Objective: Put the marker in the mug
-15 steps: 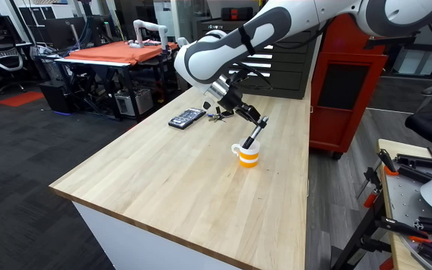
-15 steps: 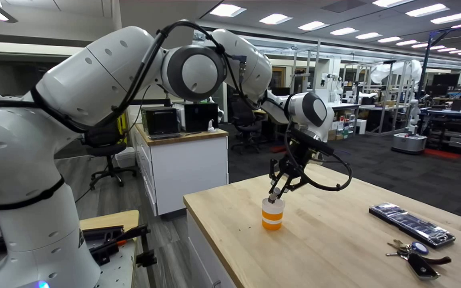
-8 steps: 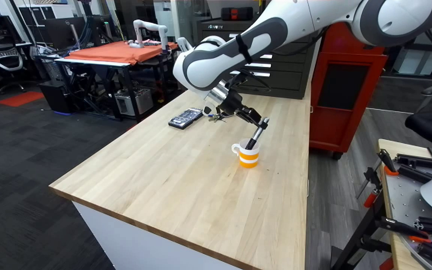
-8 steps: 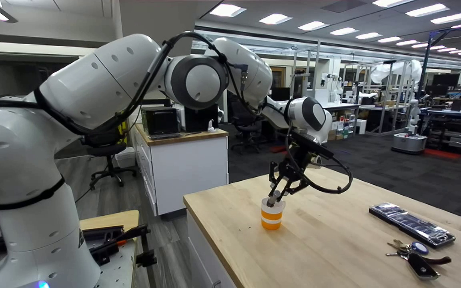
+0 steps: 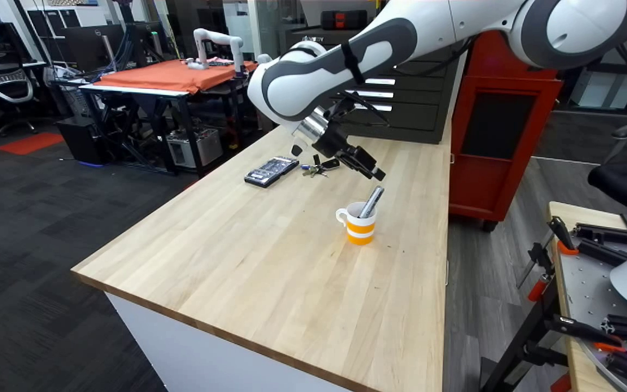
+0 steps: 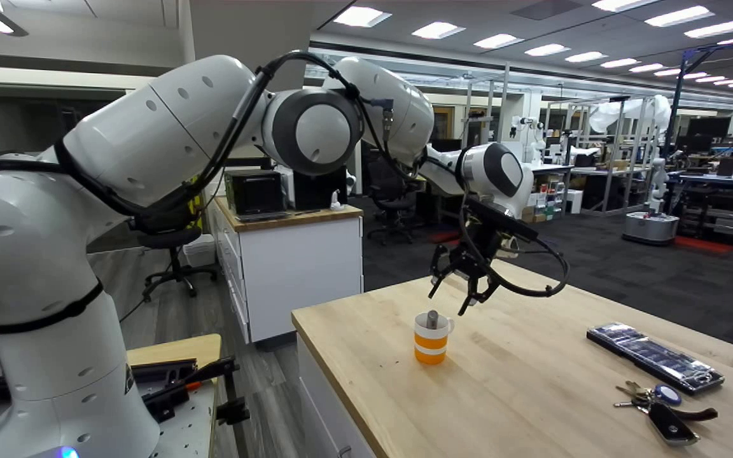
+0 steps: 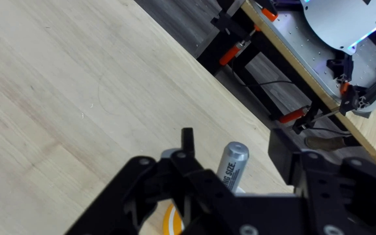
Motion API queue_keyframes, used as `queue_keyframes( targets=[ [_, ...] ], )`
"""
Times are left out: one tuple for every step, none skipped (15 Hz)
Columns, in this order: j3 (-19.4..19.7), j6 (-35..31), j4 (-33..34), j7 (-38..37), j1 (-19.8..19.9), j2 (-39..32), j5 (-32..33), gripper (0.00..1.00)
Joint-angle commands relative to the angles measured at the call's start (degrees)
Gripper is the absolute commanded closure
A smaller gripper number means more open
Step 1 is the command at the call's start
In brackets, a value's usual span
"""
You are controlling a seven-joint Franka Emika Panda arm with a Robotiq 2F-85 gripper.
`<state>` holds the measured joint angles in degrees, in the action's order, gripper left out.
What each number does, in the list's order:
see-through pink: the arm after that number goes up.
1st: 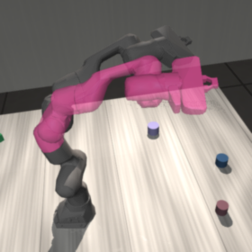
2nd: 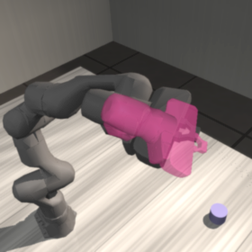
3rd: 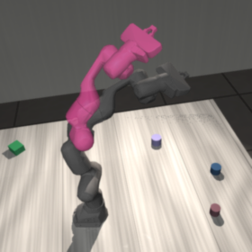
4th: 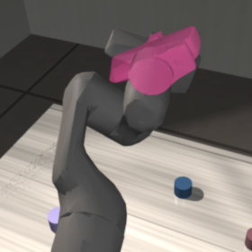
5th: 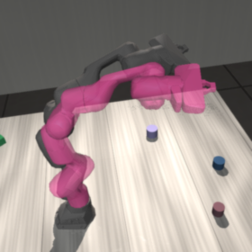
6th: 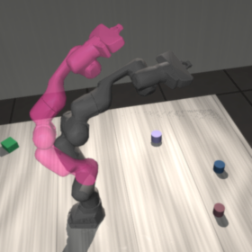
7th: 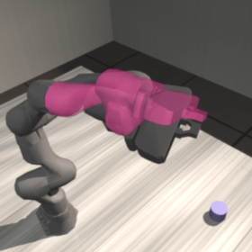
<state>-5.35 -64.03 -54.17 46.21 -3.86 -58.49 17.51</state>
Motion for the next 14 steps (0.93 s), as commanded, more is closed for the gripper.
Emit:
queue_keyframes(
  targets=[
    [-0.4,-2.4,-0.9,-0.8,1.3,4.5,-1.2,0.07],
    [-0.4,-3.1,-1.3,-1.2,1.7,5.5,-1.7,0.01],
    [-0.5,-3.9,-1.8,-1.6,2.2,6.6,-2.2,0.0],
    [-0.5,-5.0,-2.6,-2.0,2.8,7.7,-2.9,0.0],
    [-0.6,-6.6,-3.7,-2.7,3.4,9.2,-3.7,0.0],
    [-0.7,-8.5,-4.7,-3.6,4.2,10.4,-4.8,0.0],
    [-0.7,-11.2,-5.9,-5.1,4.9,11.7,-5.9,0.0],
    [-0.7,-13.9,-7.2,-6.4,5.5,12.9,-7.0,0.0],
    [-0.7,-17.0,-8.9,-7.5,6.1,14.1,-8.0,0.0],
    [-0.7,-20.5,-11.1,-8.7,6.7,15.6,-9.2,0.0],
    [-0.7,-24.3,-13.7,-9.9,7.3,17.1,-10.2,0.0],
    [-0.5,-28.2,-16.3,-11.1,7.7,18.6,-11.0,0.0],
    [-0.4,-32.0,-18.4,-12.4,8.0,19.7,-11.6,0.0],
    [0.3,-35.7,-20.4,-13.8,8.0,20.9,-12.4,0.0]
  ],
)
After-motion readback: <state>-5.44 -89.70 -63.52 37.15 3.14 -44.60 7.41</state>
